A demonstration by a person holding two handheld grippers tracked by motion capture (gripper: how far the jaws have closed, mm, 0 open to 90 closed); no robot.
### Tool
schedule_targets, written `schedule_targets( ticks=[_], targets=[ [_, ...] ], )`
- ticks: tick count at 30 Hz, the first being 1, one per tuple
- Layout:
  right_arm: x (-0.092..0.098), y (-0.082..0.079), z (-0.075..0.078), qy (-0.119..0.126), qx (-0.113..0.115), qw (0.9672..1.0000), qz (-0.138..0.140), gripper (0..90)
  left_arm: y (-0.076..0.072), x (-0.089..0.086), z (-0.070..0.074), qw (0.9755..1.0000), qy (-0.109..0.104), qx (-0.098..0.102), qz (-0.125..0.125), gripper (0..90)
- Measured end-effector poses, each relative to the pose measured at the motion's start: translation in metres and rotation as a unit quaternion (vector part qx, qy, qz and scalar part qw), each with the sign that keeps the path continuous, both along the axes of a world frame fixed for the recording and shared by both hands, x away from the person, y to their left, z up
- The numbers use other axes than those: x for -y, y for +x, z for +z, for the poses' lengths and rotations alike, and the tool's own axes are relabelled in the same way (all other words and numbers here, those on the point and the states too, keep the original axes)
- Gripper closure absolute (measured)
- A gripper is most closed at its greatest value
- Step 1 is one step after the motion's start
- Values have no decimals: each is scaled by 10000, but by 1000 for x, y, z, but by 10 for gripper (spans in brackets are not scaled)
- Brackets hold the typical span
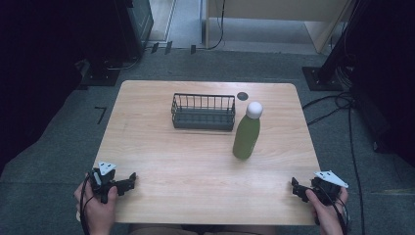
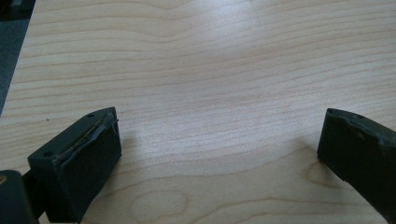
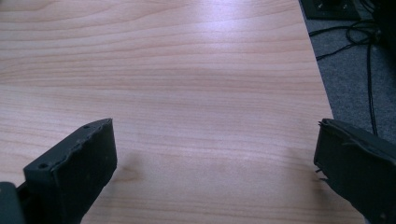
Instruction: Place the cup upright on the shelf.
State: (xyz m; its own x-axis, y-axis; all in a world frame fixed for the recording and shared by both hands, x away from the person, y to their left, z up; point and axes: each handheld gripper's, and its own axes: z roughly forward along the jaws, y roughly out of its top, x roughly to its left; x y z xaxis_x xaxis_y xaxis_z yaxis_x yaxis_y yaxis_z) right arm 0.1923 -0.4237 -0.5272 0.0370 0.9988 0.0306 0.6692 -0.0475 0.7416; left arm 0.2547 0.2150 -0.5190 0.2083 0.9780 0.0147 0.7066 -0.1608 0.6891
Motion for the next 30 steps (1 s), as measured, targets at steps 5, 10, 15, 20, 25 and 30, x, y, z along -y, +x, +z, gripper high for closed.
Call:
schedule_targets(
  ticks=[5, 10, 15, 20, 25, 30],
  targets=[
    [-3, 2, 4, 33, 15, 10000, 86, 0, 0, 0, 0, 10000, 6, -3, -6, 0],
    [-16, 7, 16, 38, 170, 9994, 297, 0, 0, 0, 0, 10000, 3, 1, -6, 0],
    [-32, 15, 32, -12, 291, 9982, 528, 0, 0, 0, 0, 10000, 6, 2, -6, 0],
    [-47, 23, 46, -17, 403, 9964, 740, 0, 0, 0, 0, 10000, -2, 1, -1, 0],
    [-59, 31, 57, 20, 495, 9948, 893, 0, 0, 0, 0, 10000, -1, 0, -1, 0],
    [-68, 38, 64, 18, 544, 9936, 991, 0, 0, 0, 0, 10000, 0, 1, -2, 0]
  ],
)
